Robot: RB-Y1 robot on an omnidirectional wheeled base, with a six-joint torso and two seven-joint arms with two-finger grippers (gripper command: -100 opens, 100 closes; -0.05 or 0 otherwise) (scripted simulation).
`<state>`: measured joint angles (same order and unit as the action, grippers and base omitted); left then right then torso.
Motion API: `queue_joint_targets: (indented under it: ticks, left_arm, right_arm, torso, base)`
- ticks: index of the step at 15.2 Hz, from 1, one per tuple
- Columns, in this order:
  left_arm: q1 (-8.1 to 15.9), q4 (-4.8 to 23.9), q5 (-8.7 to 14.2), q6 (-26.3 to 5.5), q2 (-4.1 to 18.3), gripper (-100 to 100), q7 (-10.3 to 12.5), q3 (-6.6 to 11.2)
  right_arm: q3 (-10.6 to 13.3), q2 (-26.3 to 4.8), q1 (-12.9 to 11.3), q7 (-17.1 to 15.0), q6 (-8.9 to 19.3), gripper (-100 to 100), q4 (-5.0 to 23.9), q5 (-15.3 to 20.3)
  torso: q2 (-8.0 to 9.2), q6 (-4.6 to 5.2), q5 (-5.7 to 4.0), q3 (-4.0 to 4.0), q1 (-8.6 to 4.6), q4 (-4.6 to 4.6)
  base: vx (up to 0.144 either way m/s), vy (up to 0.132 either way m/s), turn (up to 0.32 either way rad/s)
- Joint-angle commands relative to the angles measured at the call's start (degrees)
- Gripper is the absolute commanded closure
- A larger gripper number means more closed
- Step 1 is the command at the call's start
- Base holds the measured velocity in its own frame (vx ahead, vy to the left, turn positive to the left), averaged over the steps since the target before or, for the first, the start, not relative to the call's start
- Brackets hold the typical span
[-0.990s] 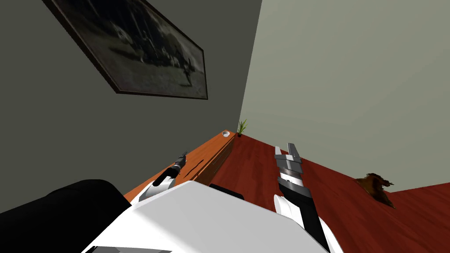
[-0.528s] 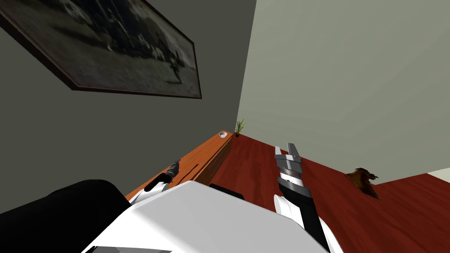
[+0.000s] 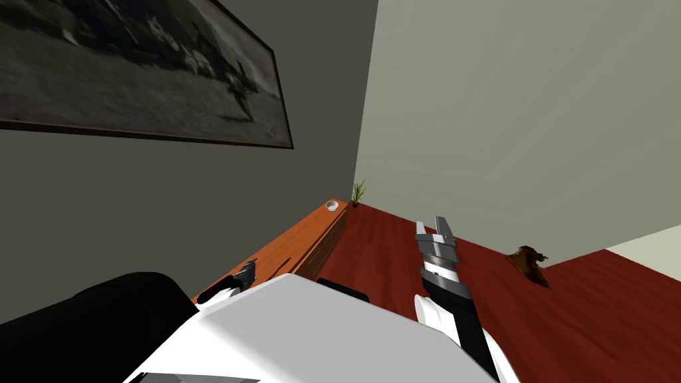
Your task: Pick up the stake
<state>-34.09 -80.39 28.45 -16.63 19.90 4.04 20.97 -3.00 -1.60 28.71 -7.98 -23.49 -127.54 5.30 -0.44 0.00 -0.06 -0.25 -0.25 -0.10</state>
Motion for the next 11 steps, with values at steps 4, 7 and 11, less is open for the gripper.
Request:
queue_joint_targets:
  ticks: [4,7,11]
  left_arm:
    - [-0.75,3.9,2.63,-4.62,-0.19,-100,1.16,2.33]
    - [-1.45,8.05,5.75,-8.21,0.0,-100,2.35,4.61]
    - [-2.07,12.57,8.51,-12.56,0.12,-100,3.45,6.71]
  right_arm:
    - [0.0,0.0,0.0,0.0,0.0,0,0.0,0.0]
    - [0.0,0.0,0.0,0.0,0.0,0,0.0,0.0]
    - [0.0,0.0,0.0,0.0,0.0,0,0.0,0.0]
  torso:
    - [0.01,0.0,0.0,0.0,0.01,0.0]
    - [0.02,0.0,-0.02,0.01,-0.08,0.0]
    - [-0.05,0.0,0.0,-0.04,0.0,-0.02]
  base:
    - [0.118,-0.023,-0.084]
    - [0.123,-0.037,-0.115]
    - [0.134,-0.016,-0.107]
